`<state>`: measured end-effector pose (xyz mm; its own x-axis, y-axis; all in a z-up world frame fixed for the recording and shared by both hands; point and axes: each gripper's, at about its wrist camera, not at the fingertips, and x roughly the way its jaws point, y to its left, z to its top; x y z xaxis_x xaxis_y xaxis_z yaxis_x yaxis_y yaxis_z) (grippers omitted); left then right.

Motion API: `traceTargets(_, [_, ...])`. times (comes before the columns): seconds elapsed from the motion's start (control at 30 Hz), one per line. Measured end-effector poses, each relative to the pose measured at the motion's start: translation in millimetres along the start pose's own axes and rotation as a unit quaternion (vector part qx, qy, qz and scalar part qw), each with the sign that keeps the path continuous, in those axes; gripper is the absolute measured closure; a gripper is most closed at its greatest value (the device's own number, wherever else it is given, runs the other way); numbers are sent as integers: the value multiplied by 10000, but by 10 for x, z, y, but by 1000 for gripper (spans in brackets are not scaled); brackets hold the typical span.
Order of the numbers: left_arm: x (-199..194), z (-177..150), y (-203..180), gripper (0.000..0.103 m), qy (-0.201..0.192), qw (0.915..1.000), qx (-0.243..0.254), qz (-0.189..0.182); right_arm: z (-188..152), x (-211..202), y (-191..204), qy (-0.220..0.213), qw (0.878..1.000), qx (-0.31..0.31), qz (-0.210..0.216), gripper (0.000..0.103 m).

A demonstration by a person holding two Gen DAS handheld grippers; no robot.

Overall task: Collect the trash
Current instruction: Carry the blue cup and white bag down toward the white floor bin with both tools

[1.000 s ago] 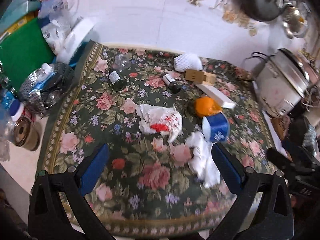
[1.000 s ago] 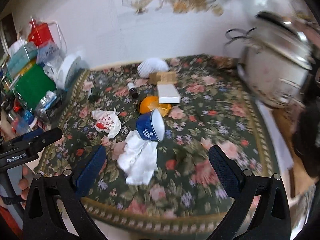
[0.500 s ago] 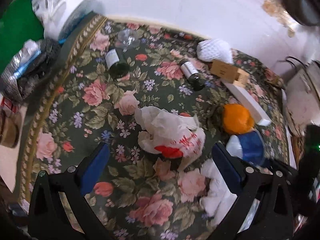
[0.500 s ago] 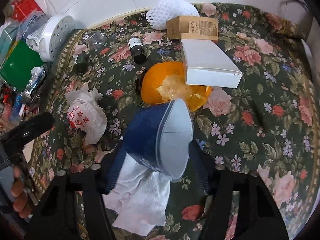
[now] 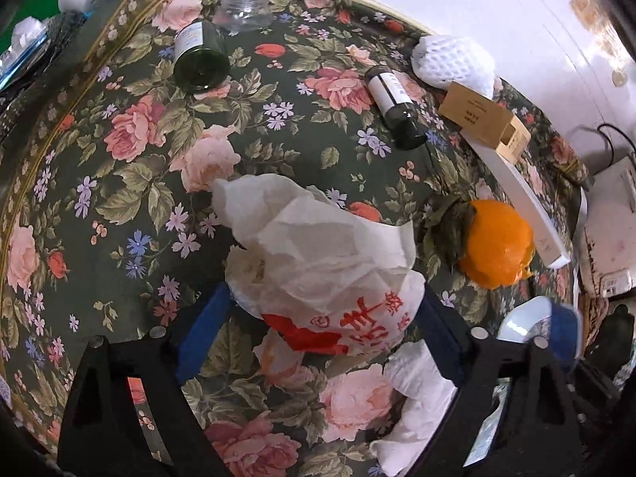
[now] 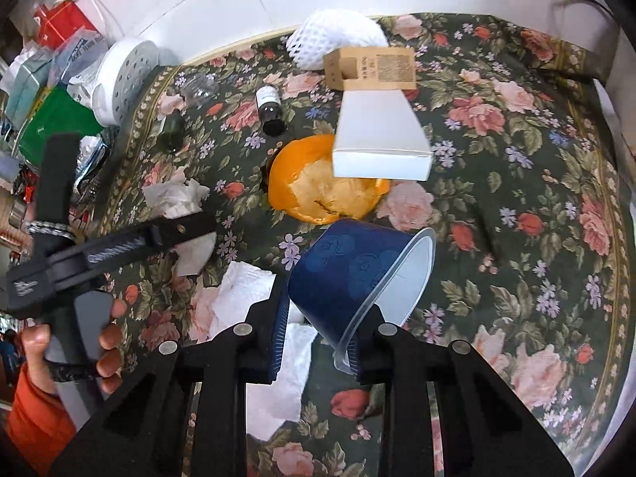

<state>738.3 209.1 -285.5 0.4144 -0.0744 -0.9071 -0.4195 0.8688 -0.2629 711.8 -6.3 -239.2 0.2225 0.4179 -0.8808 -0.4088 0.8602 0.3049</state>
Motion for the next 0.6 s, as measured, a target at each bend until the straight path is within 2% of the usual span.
traceTargets(0.1, [-89, -36, 6, 22, -179, 9998, 97, 16, -33, -85, 8, -71, 10000, 5, -53, 80])
traceTargets(0.2, [-188, -89, 33, 25, -271, 9994, 191, -58, -74, -168, 16, -155, 9998, 44, -102, 80])
traceTargets(0.43, [-587, -316, 176, 26, -431, 9978, 411, -281, -224, -397, 174, -412, 9988, 174, -193, 80])
traceTargets(0.6, [-1063, -549, 311, 26, -689, 9928, 891, -398, -428, -666, 405, -783, 9959, 249, -367, 80])
